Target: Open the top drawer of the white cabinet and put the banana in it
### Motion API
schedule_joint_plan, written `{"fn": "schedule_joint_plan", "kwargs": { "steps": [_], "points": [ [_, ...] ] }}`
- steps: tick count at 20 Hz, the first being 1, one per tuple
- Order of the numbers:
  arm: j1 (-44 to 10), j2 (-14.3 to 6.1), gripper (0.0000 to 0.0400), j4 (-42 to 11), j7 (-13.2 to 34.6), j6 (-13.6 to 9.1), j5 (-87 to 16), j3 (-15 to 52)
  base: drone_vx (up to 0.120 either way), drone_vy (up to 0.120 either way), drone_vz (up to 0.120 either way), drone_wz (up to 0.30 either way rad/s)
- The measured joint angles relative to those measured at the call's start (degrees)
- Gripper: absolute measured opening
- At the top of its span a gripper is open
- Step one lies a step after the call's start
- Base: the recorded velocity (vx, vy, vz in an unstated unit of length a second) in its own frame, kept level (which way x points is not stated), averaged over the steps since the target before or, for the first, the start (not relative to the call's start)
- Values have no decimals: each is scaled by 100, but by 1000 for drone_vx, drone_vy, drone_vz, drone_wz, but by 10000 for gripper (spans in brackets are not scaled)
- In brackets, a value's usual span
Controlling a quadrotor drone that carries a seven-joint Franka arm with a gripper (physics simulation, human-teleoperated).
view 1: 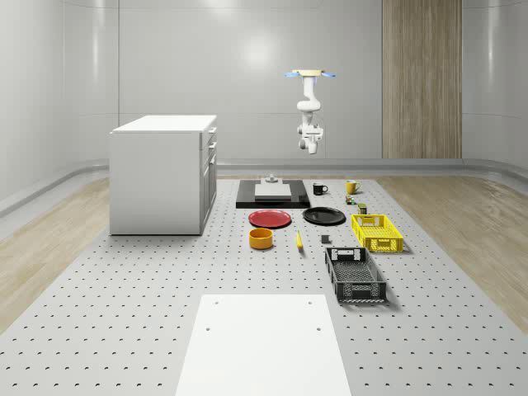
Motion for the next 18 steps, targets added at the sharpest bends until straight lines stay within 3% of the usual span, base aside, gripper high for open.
{"fn": "schedule_joint_plan", "kwargs": {
  "steps": [9,18],
  "points": [
    [-21,269,400,1083,-11,-773,8,12,0,0,0,0],
    [-33,471,400,1621,-16,-1069,12,19,0,0,0,0]
  ]
}}
